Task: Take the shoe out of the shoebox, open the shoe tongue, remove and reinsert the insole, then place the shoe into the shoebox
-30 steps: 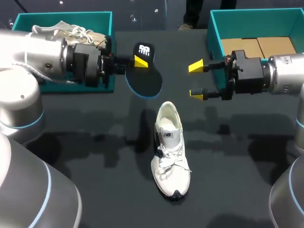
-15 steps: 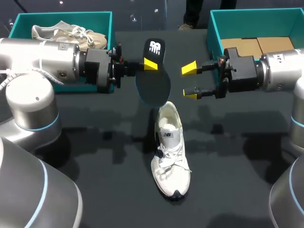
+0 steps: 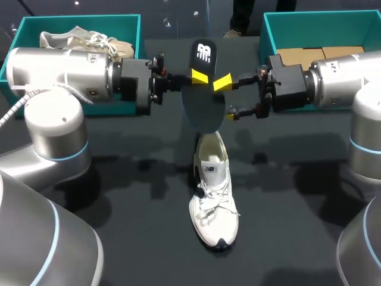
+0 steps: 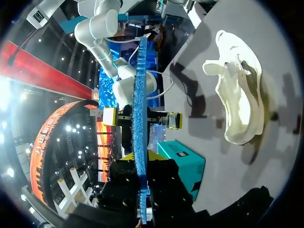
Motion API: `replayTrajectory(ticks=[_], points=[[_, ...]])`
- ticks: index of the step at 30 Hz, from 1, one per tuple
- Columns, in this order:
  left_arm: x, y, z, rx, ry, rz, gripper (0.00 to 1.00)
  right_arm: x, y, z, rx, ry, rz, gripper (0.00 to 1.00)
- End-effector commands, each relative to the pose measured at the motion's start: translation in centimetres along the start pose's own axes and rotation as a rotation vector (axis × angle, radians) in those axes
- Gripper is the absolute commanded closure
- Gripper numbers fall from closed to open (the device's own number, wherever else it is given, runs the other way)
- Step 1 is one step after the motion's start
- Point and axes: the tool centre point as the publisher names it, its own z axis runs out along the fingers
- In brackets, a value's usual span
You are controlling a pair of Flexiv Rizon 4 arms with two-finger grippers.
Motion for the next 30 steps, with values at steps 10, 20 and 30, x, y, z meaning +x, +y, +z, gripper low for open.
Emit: replayTrajectory(ticks=[10, 20, 30], points=[[0.96, 0.0, 1.39, 0.003, -0.021, 0.027, 1.0, -0.24, -0.07, 0.98, -0.028, 0.025, -0.004, 0.53], [1.19, 0.25, 1.39, -0.004, -0.03, 0.022, 1.0, -0.47, 0.34, 0.69, -0.033, 0.033, 0.005, 0.6], [1.1, 0.42, 1.78, -0.008, -0.038, 0.027, 1.0, -0.72, 0.51, 0.83, -0.032, 0.046, 0.012, 0.71]])
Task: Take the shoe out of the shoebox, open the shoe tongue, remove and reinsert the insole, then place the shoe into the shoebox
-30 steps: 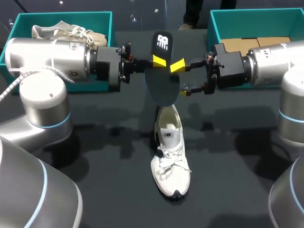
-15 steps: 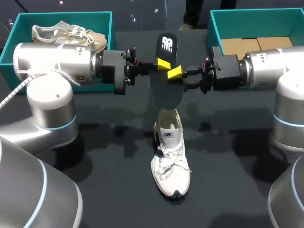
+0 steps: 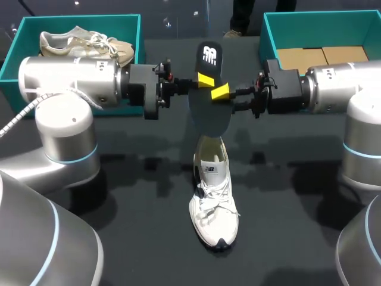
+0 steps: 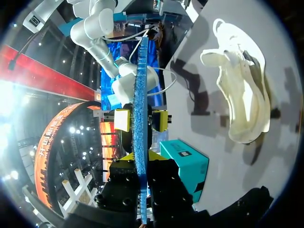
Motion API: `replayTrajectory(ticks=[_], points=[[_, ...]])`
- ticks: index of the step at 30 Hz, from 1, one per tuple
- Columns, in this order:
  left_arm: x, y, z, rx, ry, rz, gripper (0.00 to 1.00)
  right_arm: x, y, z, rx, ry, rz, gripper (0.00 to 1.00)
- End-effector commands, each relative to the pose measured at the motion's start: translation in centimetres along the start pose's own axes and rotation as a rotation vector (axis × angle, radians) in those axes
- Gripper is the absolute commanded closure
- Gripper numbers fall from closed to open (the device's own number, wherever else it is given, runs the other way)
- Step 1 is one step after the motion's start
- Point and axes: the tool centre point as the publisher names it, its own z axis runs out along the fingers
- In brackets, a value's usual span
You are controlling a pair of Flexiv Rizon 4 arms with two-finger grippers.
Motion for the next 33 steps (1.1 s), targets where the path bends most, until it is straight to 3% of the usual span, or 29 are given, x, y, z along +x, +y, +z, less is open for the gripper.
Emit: replayTrajectory(ticks=[1, 3, 4, 5, 8, 9, 10, 11, 20, 23, 33], points=[[0.1, 0.1, 0.4, -0.001, -0.002, 0.003, 1.0, -0.2, 0.1, 0.2, 0.001, 0.003, 0.0, 0.73], [0.1, 0.1, 0.5, 0.001, 0.0, 0.004, 1.0, -0.3, 0.0, 0.3, -0.001, 0.005, 0.0, 0.81], [0.1, 0.1, 0.6, 0.002, 0.0, 0.004, 1.0, -0.3, 0.0, 0.3, -0.002, 0.006, 0.0, 0.94], [0.1, 0.1, 0.6, 0.002, 0.001, 0.004, 1.0, -0.3, 0.0, 0.3, -0.002, 0.007, -0.001, 1.0], [0.2, 0.0, 0.5, 0.005, 0.004, 0.006, 1.0, -0.4, 0.0, 0.3, -0.003, 0.009, -0.003, 1.0], [0.2, -0.1, 0.4, 0.007, 0.004, 0.005, 0.79, -0.5, 0.0, 0.3, -0.003, 0.011, -0.007, 1.0], [0.2, -0.2, 0.2, 0.01, 0.003, 0.003, 0.49, -0.5, 0.0, 0.2, -0.004, 0.015, -0.013, 1.0], [0.1, -0.3, -0.1, 0.012, 0.003, 0.003, 0.0, -0.6, 0.0, 0.1, -0.005, 0.021, -0.019, 1.0], [0.2, -1.3, -5.2, -0.033, 0.073, -0.044, 0.0, -1.5, 0.2, -1.6, -0.021, 0.01, -0.036, 1.0], [0.4, -1.8, -7.2, -0.058, 0.048, -0.201, 0.0, -1.7, 0.3, -2.2, -0.028, -0.001, -0.066, 1.0], [0.4, -1.8, -7.2, -0.058, 0.048, -0.201, 0.0, -2.5, 0.6, -2.7, -0.025, -0.014, -0.092, 1.0]])
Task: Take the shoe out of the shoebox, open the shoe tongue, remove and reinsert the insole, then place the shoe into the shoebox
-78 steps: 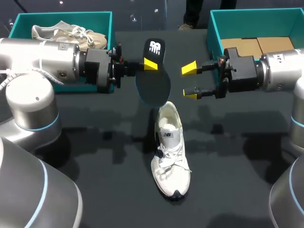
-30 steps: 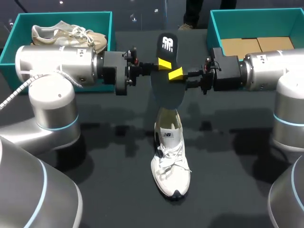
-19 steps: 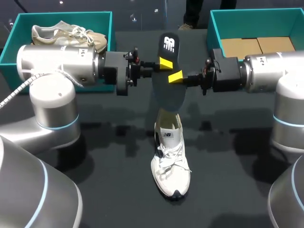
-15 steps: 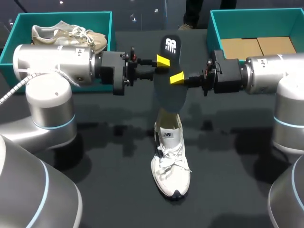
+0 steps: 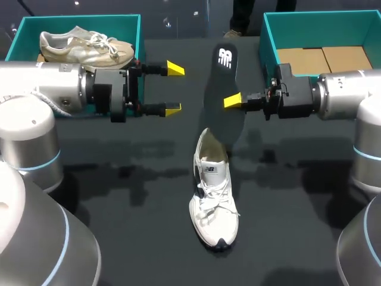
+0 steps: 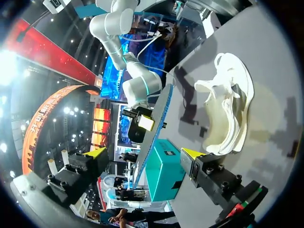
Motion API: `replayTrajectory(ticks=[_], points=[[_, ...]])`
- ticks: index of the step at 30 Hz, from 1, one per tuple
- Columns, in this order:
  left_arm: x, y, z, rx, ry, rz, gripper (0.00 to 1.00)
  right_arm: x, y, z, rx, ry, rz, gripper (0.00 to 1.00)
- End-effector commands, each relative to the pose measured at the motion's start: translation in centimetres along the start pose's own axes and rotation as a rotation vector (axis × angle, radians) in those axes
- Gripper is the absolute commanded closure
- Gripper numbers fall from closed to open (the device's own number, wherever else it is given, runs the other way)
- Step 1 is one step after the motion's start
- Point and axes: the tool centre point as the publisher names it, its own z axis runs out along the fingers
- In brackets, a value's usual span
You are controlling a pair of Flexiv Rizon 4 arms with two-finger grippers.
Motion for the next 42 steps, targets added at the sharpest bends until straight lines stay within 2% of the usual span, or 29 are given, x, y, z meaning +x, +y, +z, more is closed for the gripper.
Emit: replayTrajectory(ticks=[1, 6, 10, 14, 18, 20, 36, 42], points=[[0.0, -0.3, -0.3, -0.002, 0.0, 0.001, 0.0, 0.0, 0.1, 0.0, 0.003, -0.002, 0.001, 1.0], [0.0, -0.3, -0.3, -0.002, 0.0, 0.001, 0.0, 0.0, 0.1, 0.0, 0.003, -0.002, 0.001, 1.0], [1.1, -0.7, 0.4, -0.097, 0.088, -0.078, 0.0, 0.2, 0.8, -0.5, -0.006, -0.033, -0.045, 1.0], [2.1, -0.4, 0.3, -0.242, 0.263, -0.278, 0.0, 0.0, 1.1, -1.1, -0.028, -0.043, -0.116, 1.0], [3.1, -0.4, -1.0, -0.32, 0.323, -0.486, 0.0, -0.8, 1.3, -1.4, -0.039, -0.014, -0.184, 1.0], [3.7, -0.6, -1.9, -0.407, 0.358, -0.492, 0.0, -1.1, 1.3, -1.4, -0.049, -0.027, -0.202, 1.0], [3.7, -0.6, -1.9, -0.407, 0.358, -0.492, 0.0, -1.2, 1.2, -1.4, -0.044, -0.028, -0.21, 1.0], [6.1, -1.1, -2.4, -0.514, 0.418, -0.592, 0.0, -2.0, 1.3, -1.7, -0.049, -0.024, -0.293, 1.0]])
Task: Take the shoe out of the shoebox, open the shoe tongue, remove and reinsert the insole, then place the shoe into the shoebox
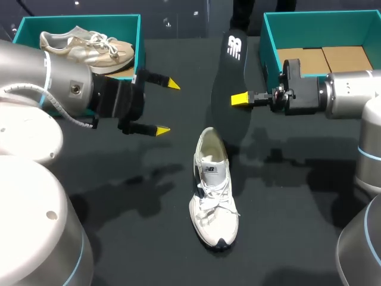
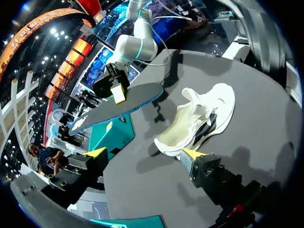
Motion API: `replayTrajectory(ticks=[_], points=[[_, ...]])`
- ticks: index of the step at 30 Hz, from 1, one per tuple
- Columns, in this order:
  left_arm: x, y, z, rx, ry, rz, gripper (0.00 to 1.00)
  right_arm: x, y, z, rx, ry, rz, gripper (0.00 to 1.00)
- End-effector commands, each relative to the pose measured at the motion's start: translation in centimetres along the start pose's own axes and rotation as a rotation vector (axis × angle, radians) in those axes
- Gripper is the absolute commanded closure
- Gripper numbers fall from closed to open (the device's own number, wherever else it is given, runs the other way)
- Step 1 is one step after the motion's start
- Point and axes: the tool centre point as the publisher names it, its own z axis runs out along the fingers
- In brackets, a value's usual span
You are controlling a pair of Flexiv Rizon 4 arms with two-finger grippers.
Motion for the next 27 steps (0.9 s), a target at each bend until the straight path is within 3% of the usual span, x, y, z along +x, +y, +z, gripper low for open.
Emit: replayTrajectory(ticks=[1, 13, 14, 27], points=[[1.1, 0.3, 0.0, -0.121, 0.031, -0.064, 0.0, -0.7, 0.0, -0.1, -0.013, 0.008, -0.038, 1.0], [3.5, 1.9, -1.0, -0.179, 0.132, -0.279, 0.0, -1.9, 0.9, -0.2, -0.01, -0.015, -0.201, 1.0], [3.7, 2.0, -0.9, -0.212, 0.152, -0.271, 0.0, -2.3, 0.9, -0.2, -0.008, -0.033, -0.187, 1.0], [3.9, 2.0, -0.4, -0.205, 0.171, -0.289, 0.0, -2.3, 0.9, -0.2, -0.008, -0.033, -0.187, 1.0]])
